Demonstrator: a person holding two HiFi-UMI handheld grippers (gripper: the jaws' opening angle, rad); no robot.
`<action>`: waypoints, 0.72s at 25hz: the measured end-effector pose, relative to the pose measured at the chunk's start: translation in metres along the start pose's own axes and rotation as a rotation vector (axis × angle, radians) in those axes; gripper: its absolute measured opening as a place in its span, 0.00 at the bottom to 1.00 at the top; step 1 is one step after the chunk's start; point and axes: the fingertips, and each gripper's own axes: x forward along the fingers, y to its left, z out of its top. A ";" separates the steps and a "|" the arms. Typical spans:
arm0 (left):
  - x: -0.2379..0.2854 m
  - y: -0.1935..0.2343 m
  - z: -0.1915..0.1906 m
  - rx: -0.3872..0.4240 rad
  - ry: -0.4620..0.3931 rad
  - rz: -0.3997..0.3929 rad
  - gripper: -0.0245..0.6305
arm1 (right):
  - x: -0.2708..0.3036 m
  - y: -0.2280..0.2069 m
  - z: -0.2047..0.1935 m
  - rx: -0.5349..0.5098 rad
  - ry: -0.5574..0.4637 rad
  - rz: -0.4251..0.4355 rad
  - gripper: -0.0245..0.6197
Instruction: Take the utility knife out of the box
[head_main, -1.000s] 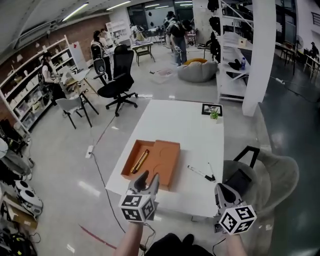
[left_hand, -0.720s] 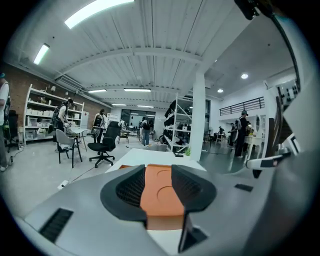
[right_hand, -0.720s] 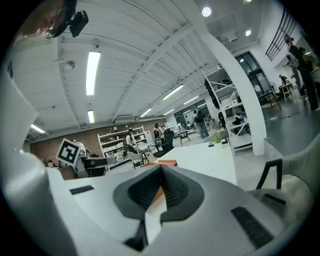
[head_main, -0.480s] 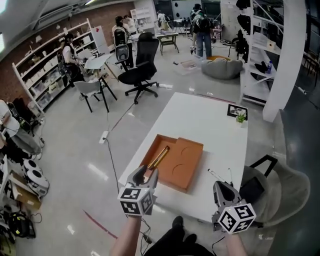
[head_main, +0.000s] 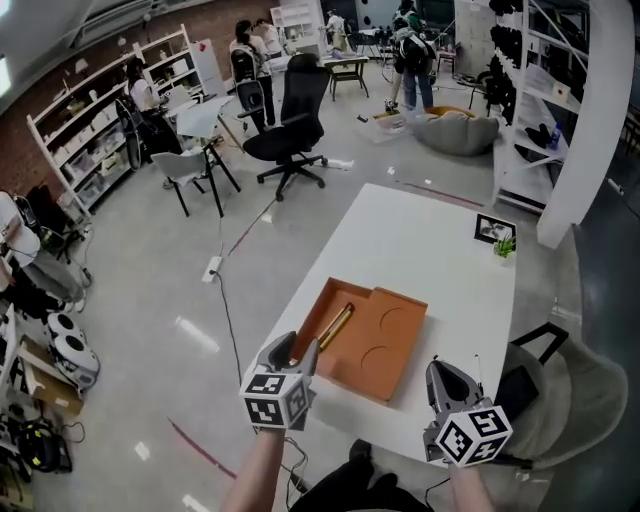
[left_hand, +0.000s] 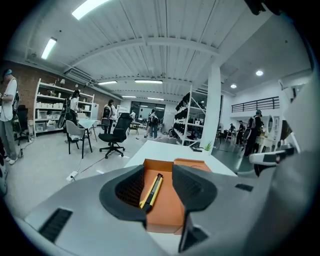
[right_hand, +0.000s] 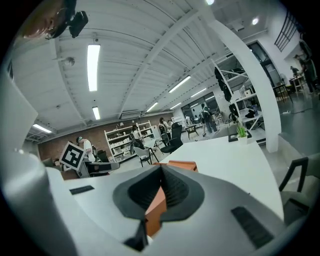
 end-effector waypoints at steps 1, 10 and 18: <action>0.005 0.003 -0.001 0.003 0.009 -0.002 0.27 | 0.005 -0.001 0.000 0.003 0.002 -0.004 0.04; 0.057 0.015 0.000 0.097 0.097 -0.068 0.27 | 0.037 -0.008 0.000 0.019 0.019 -0.040 0.04; 0.101 0.002 -0.015 0.214 0.240 -0.134 0.27 | 0.045 -0.019 -0.001 0.034 0.026 -0.077 0.04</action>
